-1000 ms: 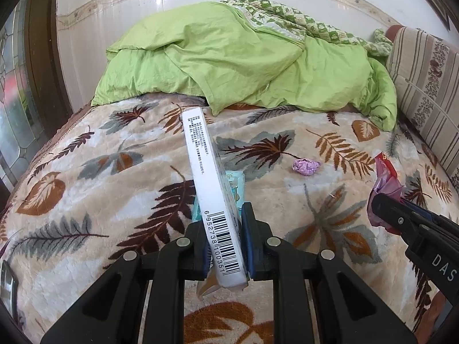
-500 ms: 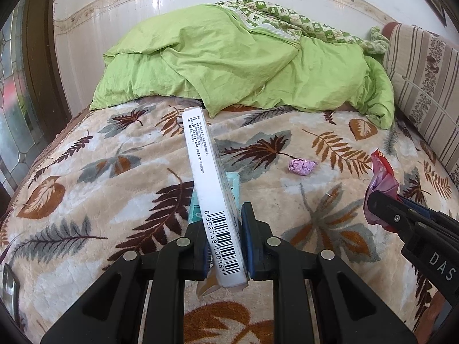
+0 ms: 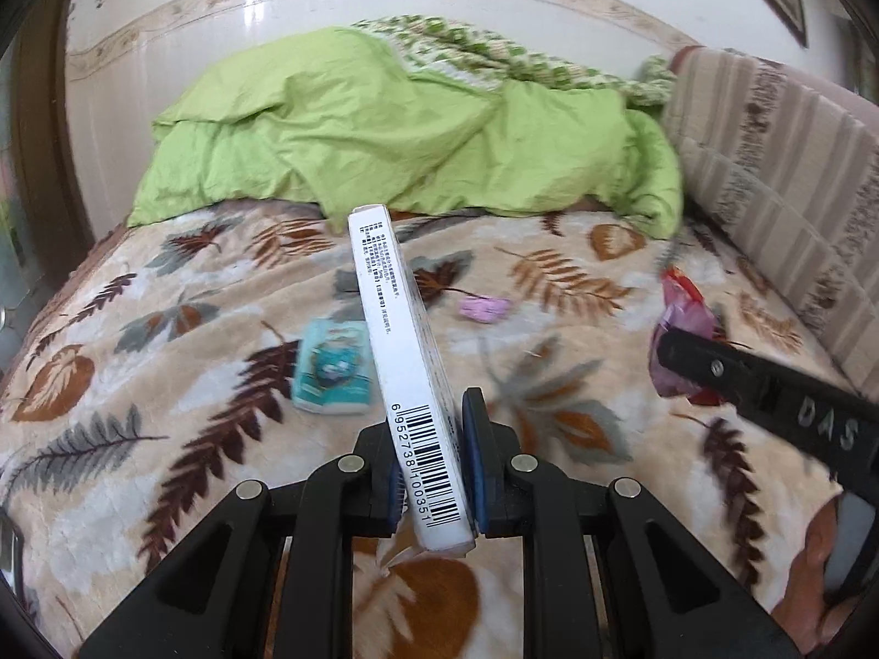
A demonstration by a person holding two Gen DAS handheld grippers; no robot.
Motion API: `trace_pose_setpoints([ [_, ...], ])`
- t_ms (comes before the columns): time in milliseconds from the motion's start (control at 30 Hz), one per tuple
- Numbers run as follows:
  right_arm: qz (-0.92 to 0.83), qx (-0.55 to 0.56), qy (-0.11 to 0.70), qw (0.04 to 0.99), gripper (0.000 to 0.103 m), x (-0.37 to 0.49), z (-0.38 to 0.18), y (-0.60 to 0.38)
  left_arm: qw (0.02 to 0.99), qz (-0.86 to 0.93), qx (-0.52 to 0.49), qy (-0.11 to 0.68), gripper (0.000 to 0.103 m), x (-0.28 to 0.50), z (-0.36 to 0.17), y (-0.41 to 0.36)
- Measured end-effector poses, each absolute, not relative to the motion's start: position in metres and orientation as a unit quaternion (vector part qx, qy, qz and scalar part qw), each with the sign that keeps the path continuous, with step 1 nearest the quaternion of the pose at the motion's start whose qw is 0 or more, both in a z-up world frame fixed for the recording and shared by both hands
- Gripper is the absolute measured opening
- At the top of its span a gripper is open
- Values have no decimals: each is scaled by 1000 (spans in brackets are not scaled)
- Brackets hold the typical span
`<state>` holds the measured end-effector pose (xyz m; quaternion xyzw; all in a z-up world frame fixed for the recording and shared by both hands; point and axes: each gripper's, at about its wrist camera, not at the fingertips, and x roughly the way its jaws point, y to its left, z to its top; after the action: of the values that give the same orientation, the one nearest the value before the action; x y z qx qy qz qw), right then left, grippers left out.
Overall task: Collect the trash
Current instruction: 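Lift the white box with the left tool while the right tool lifts the red bag, then carry both items over the red wastebasket and open both tools to drop them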
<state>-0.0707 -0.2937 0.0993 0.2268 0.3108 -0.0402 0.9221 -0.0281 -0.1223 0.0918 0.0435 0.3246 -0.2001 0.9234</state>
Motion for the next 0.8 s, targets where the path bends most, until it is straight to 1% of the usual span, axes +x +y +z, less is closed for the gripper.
trace_pose_setpoints([
  [267, -56, 249, 299, 919, 36, -197, 120, -338, 882, -324, 53, 338, 18, -121, 109, -165],
  [600, -186, 284, 267, 902, 36, -375, 141, -440, 800, -485, 79, 345, 18, -224, 143, -252],
  [800, -232, 321, 263, 880, 36, -431, 136, -473, 740, -553, 103, 368, 18, -276, 148, -314],
])
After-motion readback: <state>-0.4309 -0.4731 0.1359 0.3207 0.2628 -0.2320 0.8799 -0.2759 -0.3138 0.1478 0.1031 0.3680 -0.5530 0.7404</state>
